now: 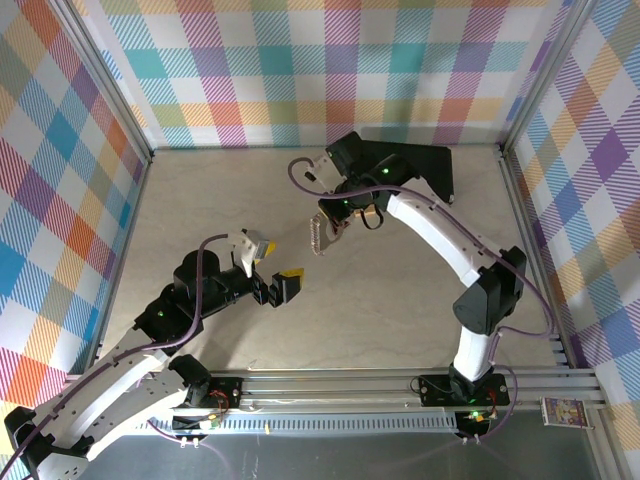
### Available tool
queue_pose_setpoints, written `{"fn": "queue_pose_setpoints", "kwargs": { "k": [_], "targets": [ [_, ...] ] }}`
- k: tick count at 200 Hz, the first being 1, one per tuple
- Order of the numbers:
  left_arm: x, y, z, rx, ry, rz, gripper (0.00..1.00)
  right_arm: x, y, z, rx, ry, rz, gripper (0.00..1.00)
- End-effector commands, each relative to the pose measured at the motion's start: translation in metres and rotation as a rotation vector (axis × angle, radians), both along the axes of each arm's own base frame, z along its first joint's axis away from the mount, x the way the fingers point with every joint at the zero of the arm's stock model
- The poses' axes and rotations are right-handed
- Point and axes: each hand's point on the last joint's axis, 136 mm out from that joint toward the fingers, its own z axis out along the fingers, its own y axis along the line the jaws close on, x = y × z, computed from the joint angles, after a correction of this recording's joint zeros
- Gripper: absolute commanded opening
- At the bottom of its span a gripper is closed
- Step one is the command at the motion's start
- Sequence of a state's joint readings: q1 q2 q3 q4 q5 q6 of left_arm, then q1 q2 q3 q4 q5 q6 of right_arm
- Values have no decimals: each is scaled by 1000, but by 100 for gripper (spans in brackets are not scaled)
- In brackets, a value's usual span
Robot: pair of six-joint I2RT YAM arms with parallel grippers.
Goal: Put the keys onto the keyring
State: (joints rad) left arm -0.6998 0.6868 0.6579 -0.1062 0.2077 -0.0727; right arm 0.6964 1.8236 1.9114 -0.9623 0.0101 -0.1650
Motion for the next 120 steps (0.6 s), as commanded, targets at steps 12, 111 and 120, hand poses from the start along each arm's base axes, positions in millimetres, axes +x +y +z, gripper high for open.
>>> {"fn": "queue_pose_setpoints", "kwargs": {
  "k": [12, 111, 120],
  "targets": [
    [-3, -1, 2, -25, 34, -1, 100, 14, 12, 8, 75, 14, -21, 0],
    [1, -3, 1, -17, 54, 7, 100, 22, 31, -20, 117, 126, -22, 0],
    [1, -4, 3, -17, 54, 1, 100, 20, 31, -24, 116, 136, -23, 0]
  ]
}}
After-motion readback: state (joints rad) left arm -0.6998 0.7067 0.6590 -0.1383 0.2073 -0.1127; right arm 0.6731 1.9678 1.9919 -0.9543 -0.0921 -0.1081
